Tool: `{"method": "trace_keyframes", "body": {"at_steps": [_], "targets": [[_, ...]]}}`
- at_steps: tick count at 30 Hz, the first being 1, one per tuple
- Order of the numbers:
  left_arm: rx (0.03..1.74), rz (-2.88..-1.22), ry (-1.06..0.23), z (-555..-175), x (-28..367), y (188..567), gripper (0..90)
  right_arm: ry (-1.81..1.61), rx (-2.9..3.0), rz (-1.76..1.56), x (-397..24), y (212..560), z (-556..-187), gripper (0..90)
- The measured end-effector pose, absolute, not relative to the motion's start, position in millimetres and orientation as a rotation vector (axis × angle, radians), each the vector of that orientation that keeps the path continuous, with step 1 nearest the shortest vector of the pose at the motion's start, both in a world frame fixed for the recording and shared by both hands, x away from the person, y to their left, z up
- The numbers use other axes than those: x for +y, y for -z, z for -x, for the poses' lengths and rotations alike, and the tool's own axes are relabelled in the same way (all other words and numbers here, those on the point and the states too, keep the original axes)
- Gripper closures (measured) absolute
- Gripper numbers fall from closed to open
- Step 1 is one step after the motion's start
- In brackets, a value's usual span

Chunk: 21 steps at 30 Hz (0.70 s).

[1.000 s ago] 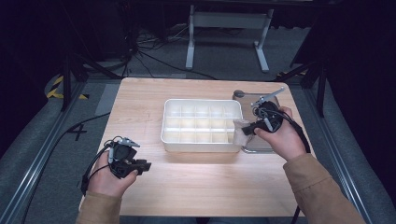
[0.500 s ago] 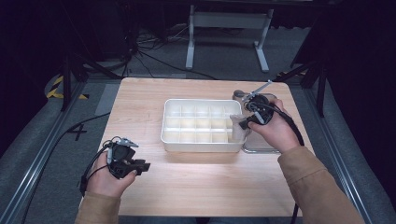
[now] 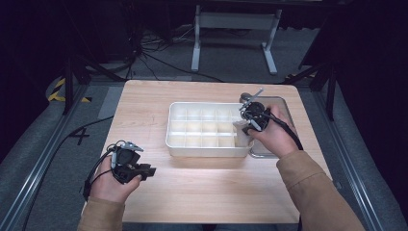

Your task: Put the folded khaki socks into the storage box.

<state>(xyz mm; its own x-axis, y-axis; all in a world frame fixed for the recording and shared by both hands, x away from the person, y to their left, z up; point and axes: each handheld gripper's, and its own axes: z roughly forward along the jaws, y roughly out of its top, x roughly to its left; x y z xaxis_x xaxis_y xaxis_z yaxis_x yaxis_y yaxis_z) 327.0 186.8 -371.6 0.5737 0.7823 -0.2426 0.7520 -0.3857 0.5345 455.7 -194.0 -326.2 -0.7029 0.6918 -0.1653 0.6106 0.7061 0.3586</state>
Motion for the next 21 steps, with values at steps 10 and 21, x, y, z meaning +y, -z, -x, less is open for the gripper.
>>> {"method": "trace_keyframes", "body": {"at_steps": [10, 21], "targets": [[1.221, -2.199, -0.062, -327.3, 186.7, 372.9, 69.9, -0.328, 2.639, -0.978, -186.6, 345.2, -459.0, 76.4], [1.212, -2.208, -0.053, -328.0, 186.9, 373.7, 69.3, -0.254, 2.678, -0.973, -184.5, 361.5, -461.4, 76.6]]}}
